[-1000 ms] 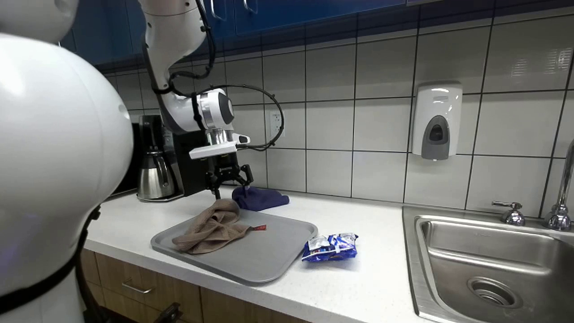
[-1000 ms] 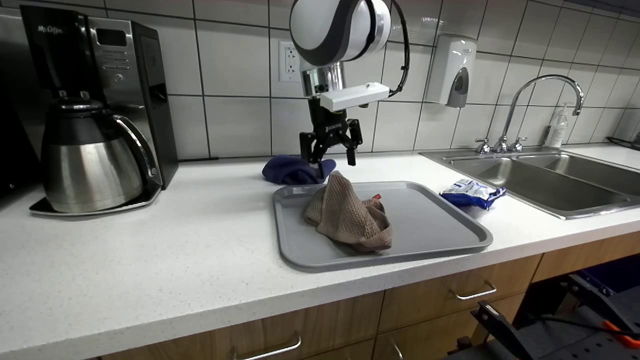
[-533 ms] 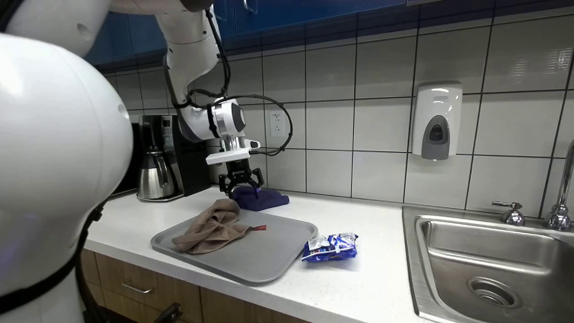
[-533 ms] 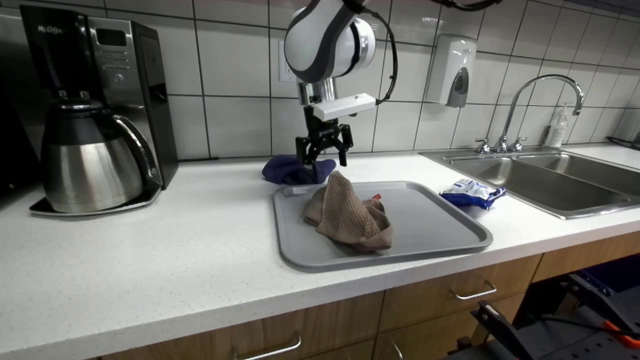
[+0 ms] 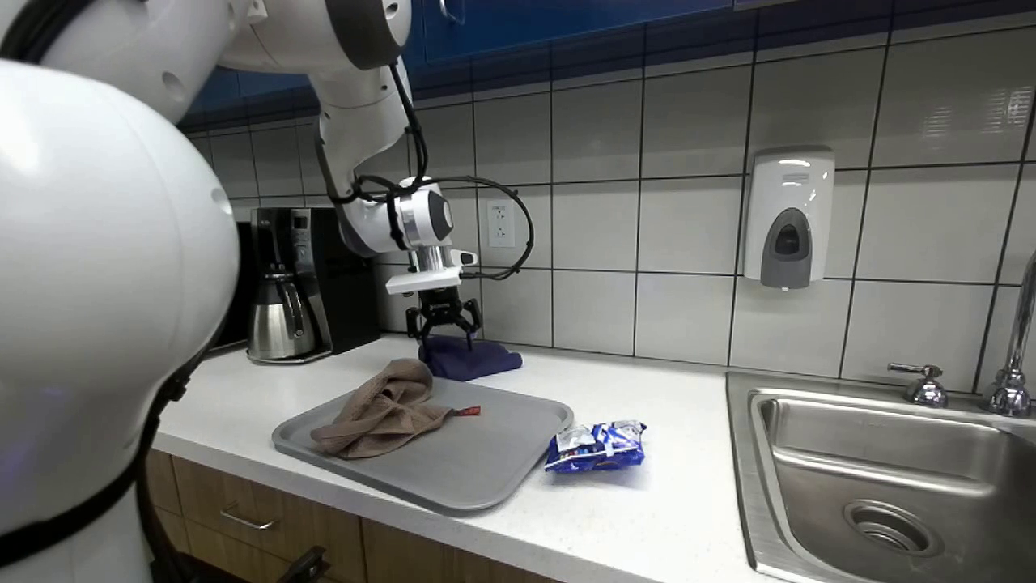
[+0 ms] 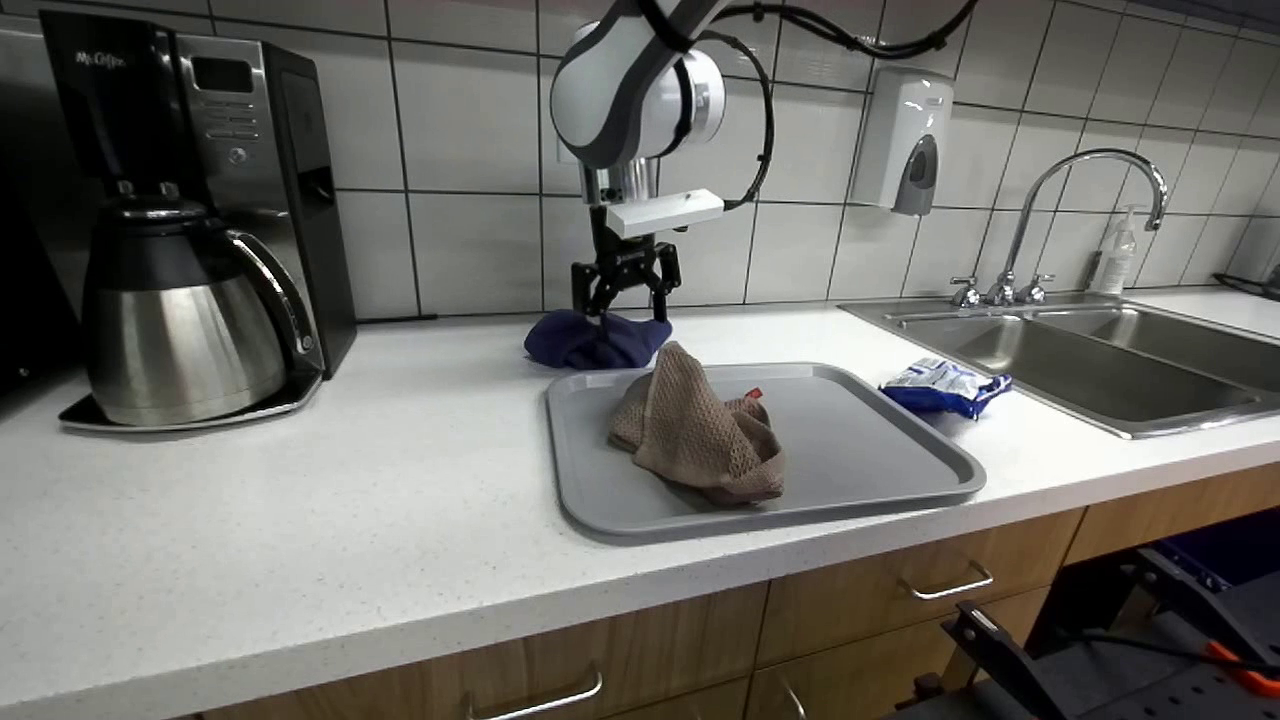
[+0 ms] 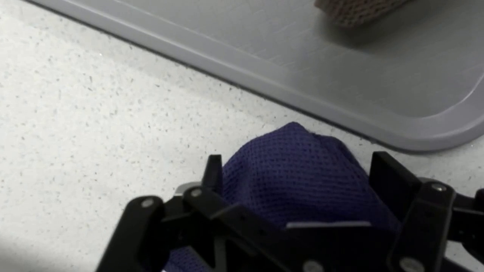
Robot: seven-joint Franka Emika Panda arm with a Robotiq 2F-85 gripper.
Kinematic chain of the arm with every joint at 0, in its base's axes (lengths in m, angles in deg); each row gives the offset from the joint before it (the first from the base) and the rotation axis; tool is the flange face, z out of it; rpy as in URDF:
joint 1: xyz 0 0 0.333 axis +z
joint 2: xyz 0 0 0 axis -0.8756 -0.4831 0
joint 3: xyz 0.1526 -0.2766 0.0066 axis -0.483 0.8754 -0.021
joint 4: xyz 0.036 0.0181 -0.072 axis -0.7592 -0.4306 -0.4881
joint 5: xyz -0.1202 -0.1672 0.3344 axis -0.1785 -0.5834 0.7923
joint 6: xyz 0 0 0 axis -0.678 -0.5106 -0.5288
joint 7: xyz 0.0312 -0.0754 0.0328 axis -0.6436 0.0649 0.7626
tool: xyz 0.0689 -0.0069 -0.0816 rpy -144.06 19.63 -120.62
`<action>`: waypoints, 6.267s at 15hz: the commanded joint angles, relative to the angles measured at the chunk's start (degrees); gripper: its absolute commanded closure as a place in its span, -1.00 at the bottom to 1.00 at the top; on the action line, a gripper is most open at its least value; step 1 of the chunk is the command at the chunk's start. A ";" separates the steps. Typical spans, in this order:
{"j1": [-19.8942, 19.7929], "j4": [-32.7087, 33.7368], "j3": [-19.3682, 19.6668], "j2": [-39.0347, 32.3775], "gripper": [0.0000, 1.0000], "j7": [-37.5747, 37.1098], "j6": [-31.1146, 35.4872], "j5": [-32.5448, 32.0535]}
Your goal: Pick the towels one at a time and place them on the tray
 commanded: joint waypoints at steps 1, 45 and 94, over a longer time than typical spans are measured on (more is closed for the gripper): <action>-1.06 5.78 -0.89 -3.28 -1.00 2.53 -0.90 2.06; 2.03 8.87 3.27 -9.41 -1.00 -14.91 0.35 4.20; 2.25 -39.98 4.63 33.64 0.93 -26.33 12.15 -13.17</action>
